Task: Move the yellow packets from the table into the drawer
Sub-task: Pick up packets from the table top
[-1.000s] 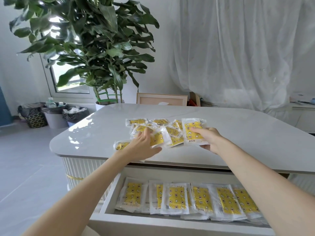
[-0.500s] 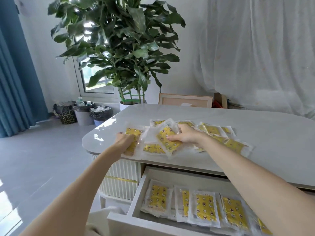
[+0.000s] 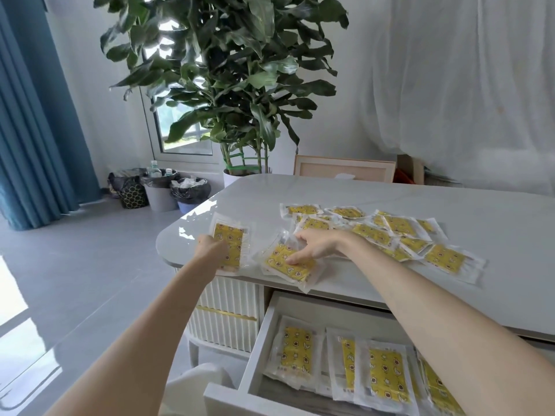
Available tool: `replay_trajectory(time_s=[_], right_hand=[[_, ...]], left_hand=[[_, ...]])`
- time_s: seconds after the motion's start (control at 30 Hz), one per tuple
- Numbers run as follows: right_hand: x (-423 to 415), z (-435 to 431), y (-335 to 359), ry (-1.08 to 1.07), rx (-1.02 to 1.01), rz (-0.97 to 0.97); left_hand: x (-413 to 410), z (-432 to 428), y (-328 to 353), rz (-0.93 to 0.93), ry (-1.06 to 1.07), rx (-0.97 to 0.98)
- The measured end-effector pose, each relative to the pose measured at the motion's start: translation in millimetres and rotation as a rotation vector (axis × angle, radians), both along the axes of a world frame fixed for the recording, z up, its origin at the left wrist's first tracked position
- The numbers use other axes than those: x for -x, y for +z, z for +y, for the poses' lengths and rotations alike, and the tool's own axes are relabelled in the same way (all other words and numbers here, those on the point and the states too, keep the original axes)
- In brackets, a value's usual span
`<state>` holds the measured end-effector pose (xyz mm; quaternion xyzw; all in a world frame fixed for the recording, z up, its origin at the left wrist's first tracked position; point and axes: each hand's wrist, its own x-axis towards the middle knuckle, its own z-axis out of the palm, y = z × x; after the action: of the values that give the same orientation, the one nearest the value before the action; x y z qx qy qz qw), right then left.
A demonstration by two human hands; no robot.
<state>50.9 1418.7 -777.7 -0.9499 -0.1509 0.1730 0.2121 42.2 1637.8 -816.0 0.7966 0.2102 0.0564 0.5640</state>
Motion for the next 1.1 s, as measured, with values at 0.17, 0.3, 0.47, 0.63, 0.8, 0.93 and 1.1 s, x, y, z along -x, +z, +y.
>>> replay_trajectory(time_s=[0.17,0.3,0.47,0.63,0.8,0.93,1.1], right_hand=[[10.2,1.5,-0.4,-0.008,-0.07,0.037],[21.5,-2.1,-3.1,-0.056,-0.205,0.018],[42.0,-23.3,4.4,-0.151,-0.271,-0.008],[79.3,-62.8,9.7,-0.223,-0.354,0.093],[117.6,-108.5,2.6,-0.273,-0.45,0.326],[139.5,-138.9,-15.6,-0.288,-0.294,0.41],[148.9,-164.0,-38.2,-0.38,-0.252,0.49]], left_hand=[[14.6,-1.7,4.8,-0.05,-0.031,0.04],[34.1,-16.4,15.5,-0.097,-0.102,0.022],[63.2,-39.6,35.7,-0.154,-0.213,-0.023],[78.7,-49.4,36.0,-0.034,-0.379,0.028],[90.3,-66.6,21.8,0.217,-0.75,-0.289],[102.2,-91.0,4.2,0.386,-0.93,-0.448],[97.7,-113.9,-29.7,0.538,-0.887,-0.421]])
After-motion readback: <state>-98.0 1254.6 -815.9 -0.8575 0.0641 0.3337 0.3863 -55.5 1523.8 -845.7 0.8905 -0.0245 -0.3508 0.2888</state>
